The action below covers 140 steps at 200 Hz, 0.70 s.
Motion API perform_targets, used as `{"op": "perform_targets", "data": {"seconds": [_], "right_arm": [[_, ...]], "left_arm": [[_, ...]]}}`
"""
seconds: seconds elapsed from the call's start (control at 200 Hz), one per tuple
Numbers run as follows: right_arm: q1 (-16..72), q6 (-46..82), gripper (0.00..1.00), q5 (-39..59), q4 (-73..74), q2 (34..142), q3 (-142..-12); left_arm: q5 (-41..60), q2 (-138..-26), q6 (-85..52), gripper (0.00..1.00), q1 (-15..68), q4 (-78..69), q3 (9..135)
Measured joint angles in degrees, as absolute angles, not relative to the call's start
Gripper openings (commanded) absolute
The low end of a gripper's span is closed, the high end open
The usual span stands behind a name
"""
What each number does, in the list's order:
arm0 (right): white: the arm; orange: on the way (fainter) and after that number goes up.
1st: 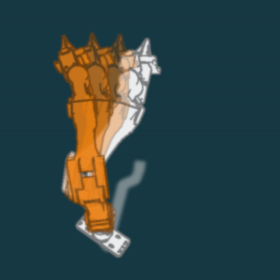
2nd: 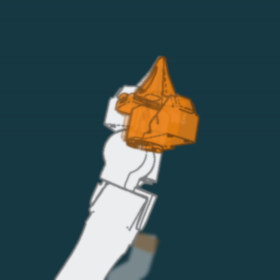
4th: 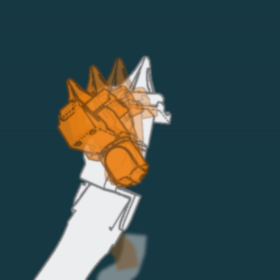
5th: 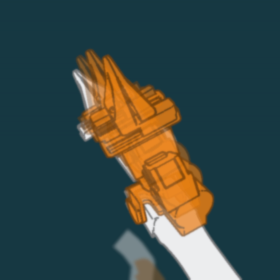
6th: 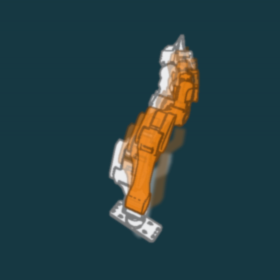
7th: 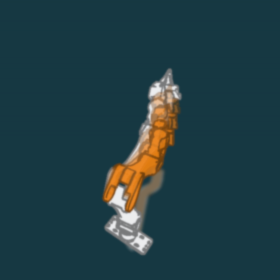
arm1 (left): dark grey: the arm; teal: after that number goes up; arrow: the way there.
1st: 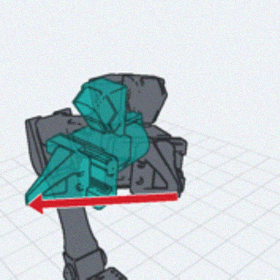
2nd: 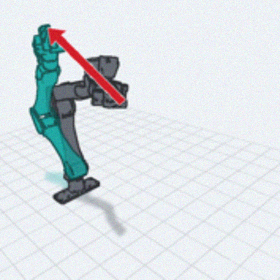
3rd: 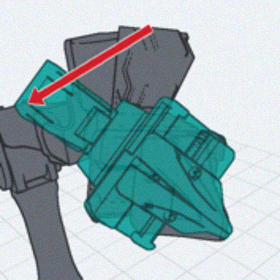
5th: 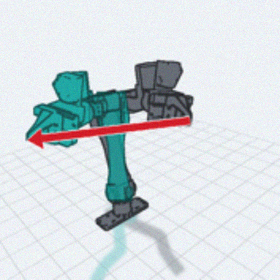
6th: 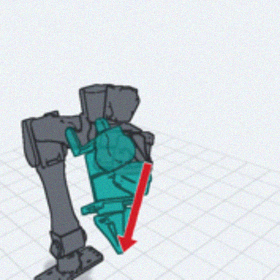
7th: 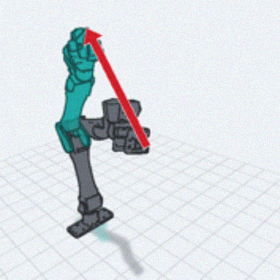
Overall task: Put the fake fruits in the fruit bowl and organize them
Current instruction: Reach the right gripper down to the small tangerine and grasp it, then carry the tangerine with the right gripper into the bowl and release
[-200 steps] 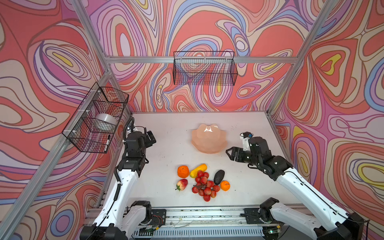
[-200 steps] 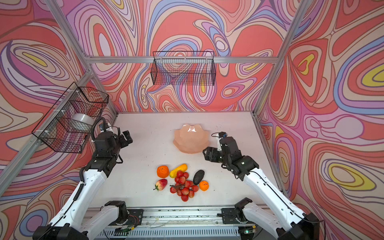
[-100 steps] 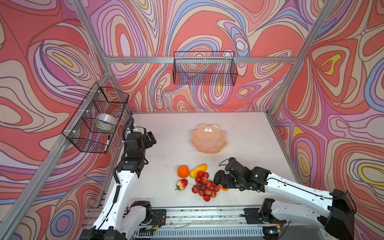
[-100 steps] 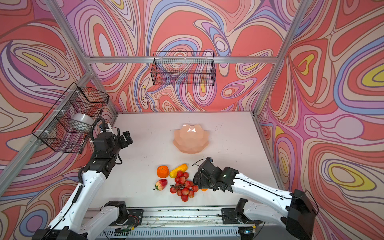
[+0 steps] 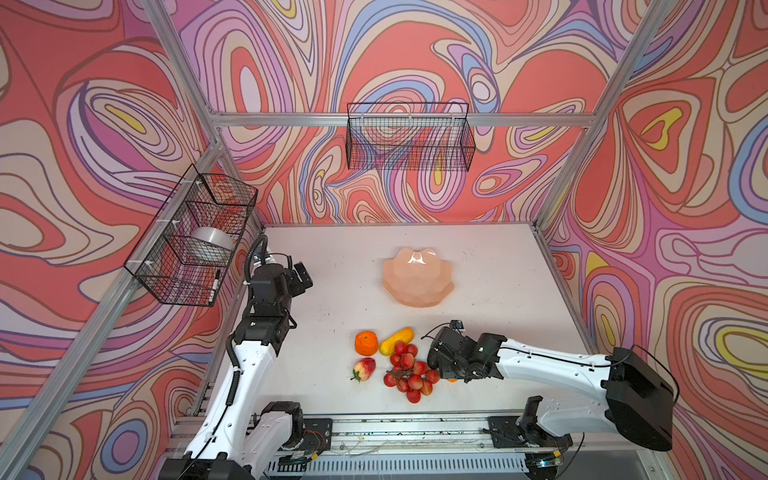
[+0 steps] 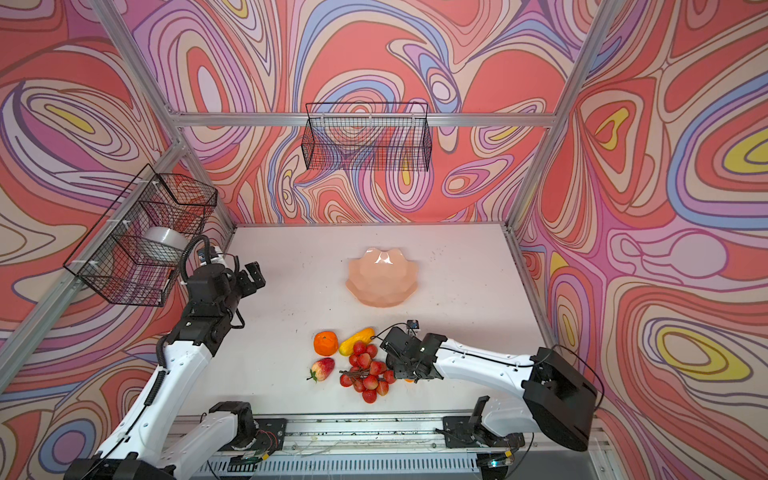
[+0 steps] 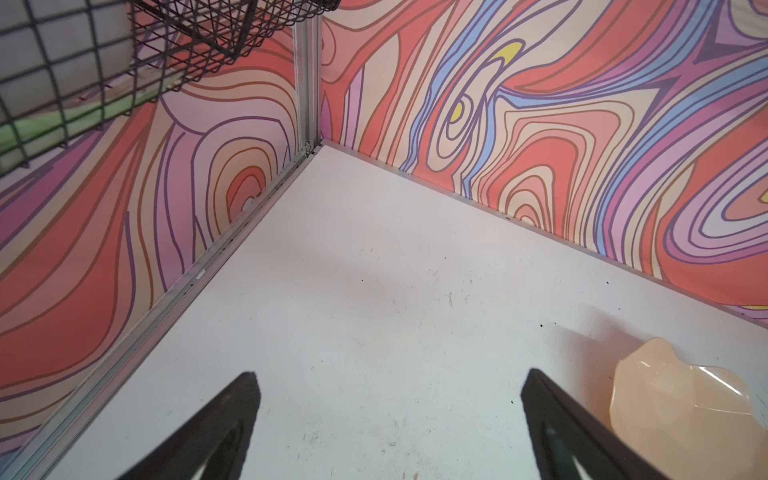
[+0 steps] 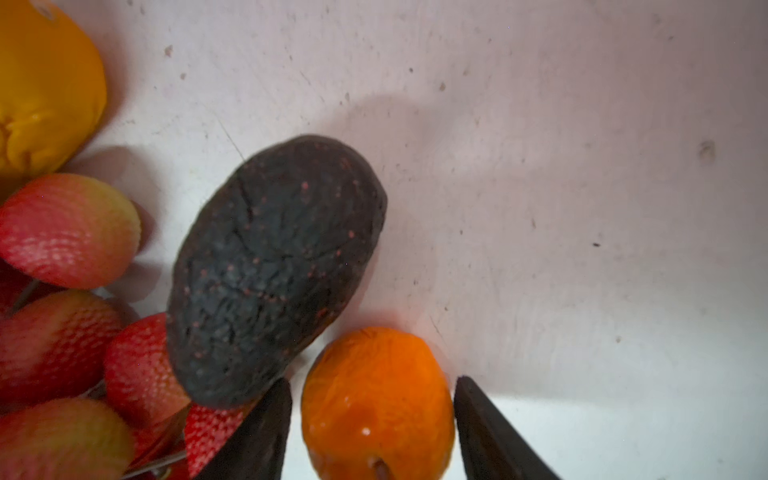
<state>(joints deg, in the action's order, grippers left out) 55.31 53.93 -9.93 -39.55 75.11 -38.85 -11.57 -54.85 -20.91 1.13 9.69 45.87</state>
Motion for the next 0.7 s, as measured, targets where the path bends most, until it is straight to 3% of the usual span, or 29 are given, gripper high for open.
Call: {"op": "perform_targets", "data": {"seconds": [0.18, 0.446, 0.551, 0.701], "right_arm": [[55.55, 56.47, 0.42, -11.77, -42.83, 71.11, -38.44], [55.57, 56.05, 0.40, -20.03, -58.72, 59.37, -50.89], [53.39, 50.68, 0.40, -22.96, -58.26, 64.55, -60.31], [42.44, 38.50, 0.39, -20.51, -49.19, 78.26, -70.52]], "left_arm": [[-11.57, -54.85, -21.10, 0.99, 1.13, 9.67, 45.87], [-11.55, -54.85, -21.28, 0.99, 1.10, 9.67, 45.87], [-11.55, -54.87, -21.37, 0.99, 1.06, 9.65, 45.87], [-11.53, -55.29, -21.69, 0.99, 1.06, 9.63, 45.84]]}}
